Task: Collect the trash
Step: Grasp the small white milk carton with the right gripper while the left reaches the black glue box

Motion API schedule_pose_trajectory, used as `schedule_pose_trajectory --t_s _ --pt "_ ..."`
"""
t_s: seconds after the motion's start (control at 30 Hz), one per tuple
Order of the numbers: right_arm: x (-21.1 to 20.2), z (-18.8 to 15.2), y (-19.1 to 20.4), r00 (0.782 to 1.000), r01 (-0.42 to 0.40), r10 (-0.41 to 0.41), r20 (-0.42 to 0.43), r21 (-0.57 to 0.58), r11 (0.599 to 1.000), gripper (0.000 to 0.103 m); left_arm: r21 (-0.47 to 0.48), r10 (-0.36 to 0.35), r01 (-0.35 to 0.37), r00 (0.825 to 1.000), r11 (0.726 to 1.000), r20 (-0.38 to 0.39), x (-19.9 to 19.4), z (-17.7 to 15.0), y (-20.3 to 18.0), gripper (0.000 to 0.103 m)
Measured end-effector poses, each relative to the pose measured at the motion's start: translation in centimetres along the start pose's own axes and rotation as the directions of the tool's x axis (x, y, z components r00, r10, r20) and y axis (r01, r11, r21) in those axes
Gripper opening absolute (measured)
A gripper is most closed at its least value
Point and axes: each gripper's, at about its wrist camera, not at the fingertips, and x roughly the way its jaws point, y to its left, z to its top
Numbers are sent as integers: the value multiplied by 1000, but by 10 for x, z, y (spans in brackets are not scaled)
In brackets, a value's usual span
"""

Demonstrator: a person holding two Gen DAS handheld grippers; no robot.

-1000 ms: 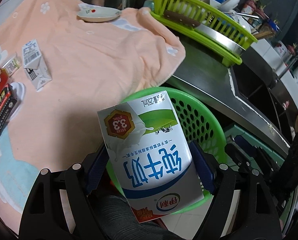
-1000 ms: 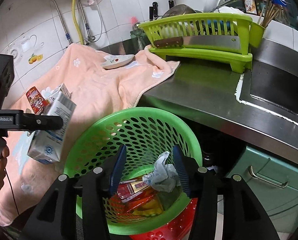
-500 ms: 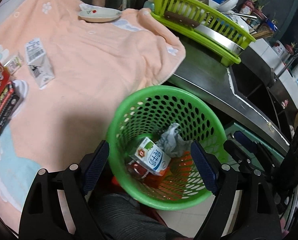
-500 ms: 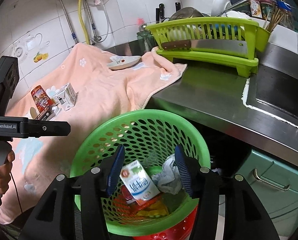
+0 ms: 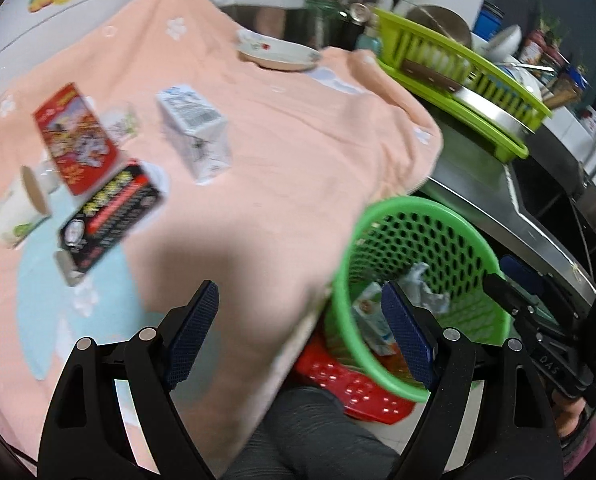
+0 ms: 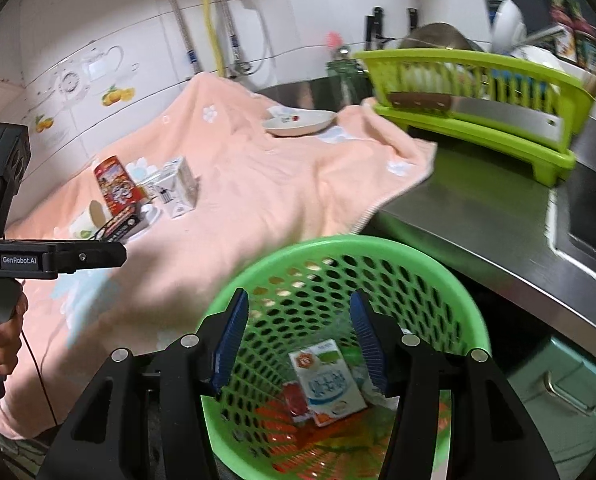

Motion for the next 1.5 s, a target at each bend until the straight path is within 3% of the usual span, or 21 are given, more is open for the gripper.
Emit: schedule_pose_trajectory --t_s 0.33,0.67,0.83,1.23,1.5 --pt "34 35 48 996 -91 90 -20 -96 991 51 -48 113 -111 993 993 43 -20 7 64 82" --pt "79 84 116 986 -167 165 -28 -247 955 51 -93 170 -164 984 982 57 -25 16 118 82" --pt "108 104 144 984 -179 174 -44 -311 933 51 -80 187 -183 981 980 45 -19 18 136 82" --pt "196 140 185 979 -195 161 -125 -344 919 51 -96 189 -186 982 978 21 0 24 173 82" --pt "237 148 190 974 -193 135 -182 -351 916 49 -60 190 -189 982 980 12 12 26 177 82"
